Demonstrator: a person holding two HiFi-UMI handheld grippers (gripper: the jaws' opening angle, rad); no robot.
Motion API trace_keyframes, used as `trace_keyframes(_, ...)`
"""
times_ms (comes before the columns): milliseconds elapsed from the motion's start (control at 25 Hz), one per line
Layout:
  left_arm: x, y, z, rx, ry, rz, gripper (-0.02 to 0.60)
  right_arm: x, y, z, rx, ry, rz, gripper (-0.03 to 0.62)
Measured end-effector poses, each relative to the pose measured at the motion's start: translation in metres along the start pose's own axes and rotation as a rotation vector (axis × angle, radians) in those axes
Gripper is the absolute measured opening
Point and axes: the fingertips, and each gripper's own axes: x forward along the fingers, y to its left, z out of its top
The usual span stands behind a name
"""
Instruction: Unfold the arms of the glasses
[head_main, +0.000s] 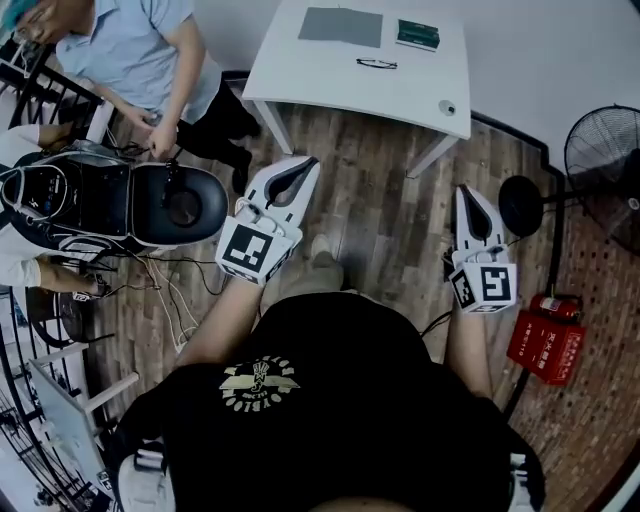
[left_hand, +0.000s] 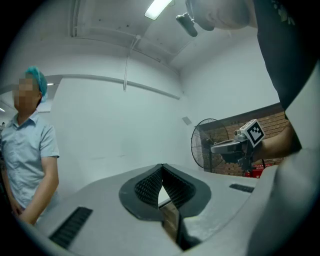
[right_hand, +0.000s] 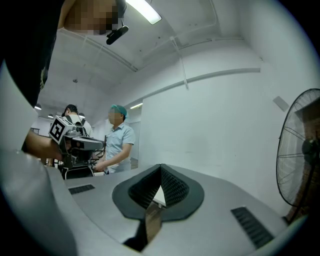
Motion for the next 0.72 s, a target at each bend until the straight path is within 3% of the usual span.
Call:
trace_keyframes(480,0.072,0.017,-0.012,-0.024,0.01,-0.109,0.007,0.031,-0.029,-0.016,0.029,0.05,-0.065,0.0)
trace_keyframes(720,0.103,0.015,-0.001,-0.015,-0.026,-0.148,0.006,0.032,-0.036,-0.015,0.048,0.037,-0.09,0.0)
